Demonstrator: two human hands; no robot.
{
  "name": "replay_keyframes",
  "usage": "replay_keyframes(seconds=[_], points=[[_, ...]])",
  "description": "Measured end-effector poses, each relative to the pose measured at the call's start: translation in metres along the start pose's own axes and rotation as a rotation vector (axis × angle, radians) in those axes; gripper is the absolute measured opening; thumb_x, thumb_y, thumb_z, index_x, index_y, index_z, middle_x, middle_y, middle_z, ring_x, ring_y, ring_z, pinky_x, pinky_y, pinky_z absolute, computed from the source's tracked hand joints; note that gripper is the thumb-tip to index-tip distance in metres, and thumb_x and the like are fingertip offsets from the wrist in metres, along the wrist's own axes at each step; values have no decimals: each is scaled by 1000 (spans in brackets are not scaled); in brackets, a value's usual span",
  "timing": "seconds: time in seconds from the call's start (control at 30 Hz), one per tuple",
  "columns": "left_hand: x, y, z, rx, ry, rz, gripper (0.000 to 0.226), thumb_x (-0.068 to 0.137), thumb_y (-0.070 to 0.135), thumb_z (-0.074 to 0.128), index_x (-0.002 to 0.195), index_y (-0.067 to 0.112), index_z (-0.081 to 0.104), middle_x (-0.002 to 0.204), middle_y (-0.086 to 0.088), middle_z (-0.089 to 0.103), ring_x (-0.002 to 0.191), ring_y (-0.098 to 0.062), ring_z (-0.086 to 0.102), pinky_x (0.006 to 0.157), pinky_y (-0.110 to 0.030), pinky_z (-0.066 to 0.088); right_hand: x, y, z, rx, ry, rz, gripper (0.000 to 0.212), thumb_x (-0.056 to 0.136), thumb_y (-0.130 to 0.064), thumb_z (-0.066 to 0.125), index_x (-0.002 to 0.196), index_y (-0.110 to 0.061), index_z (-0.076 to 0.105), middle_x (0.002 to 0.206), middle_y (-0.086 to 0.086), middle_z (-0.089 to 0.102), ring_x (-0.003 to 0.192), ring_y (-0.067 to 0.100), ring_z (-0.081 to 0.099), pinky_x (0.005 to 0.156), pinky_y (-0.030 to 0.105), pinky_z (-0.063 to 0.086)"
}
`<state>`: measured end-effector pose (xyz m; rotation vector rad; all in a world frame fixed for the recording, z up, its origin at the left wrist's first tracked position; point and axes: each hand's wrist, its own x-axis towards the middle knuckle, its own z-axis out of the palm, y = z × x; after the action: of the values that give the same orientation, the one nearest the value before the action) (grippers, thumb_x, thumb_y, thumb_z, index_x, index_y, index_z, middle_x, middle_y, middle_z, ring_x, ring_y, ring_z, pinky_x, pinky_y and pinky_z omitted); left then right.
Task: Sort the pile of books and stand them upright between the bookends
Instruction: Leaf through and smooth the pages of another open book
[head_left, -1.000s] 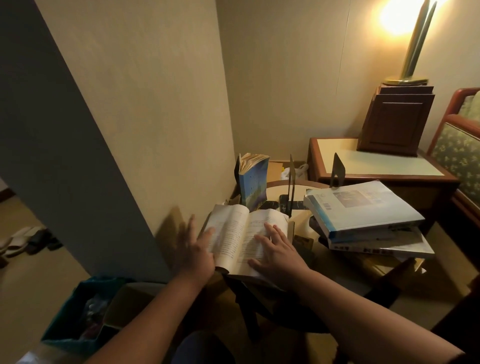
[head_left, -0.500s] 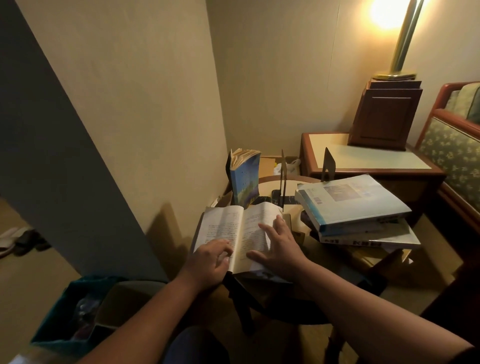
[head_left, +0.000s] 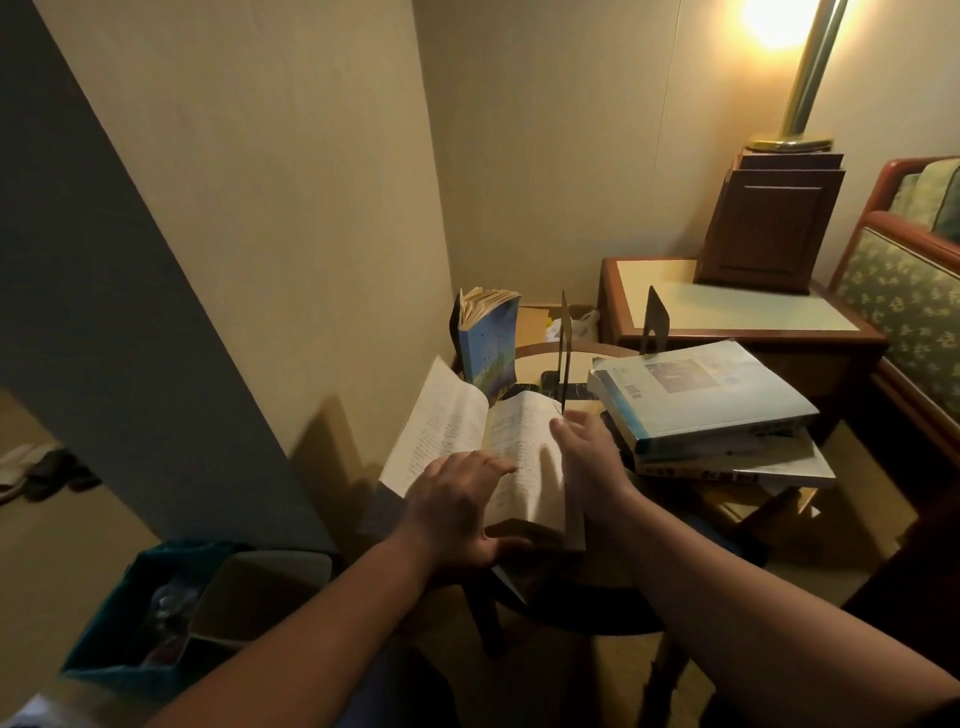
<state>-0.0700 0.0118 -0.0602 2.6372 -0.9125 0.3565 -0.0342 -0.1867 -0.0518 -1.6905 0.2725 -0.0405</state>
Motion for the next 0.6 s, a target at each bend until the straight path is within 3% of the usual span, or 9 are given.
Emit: replay_keyframes(seconds=[0.2, 0.37, 0.53, 0.6], points=[[7, 7, 6, 123, -37, -22, 80, 71, 47, 76, 139, 30, 37, 136, 4, 52, 124, -19, 50, 109, -48, 35, 7, -4, -9, 39, 9, 111, 44, 98, -32, 57, 137, -13, 47, 134, 8, 55, 119, 24, 55, 94, 42, 51], [8, 7, 6, 99, -33, -47, 77, 72, 49, 73, 139, 28, 41, 133, 2, 55, 119, -21, 54, 105, -49, 40, 8, 0, -10, -75, -13, 137, 47, 98, -31, 57, 142, -16, 46, 136, 5, 54, 113, 19, 56, 65, 26, 48], [4, 11, 5, 18, 49, 39, 67, 76, 42, 77, 133, 25, 47, 127, 0, 60, 113, -18, 59, 94, -40, 54, 7, -1, -12, 26, -12, 158, 44, 97, -40, 55, 134, -16, 51, 127, 5, 57, 114, 22, 57, 92, 43, 52], [4, 16, 0, -47, 78, 78, 59, 81, 38, 74, 132, 21, 50, 126, -1, 61, 114, -17, 59, 92, -36, 55, 6, -4, -13, 114, -8, 142, 42, 98, -40, 54, 131, -15, 52, 126, 7, 57, 113, 23, 58, 94, 46, 53]])
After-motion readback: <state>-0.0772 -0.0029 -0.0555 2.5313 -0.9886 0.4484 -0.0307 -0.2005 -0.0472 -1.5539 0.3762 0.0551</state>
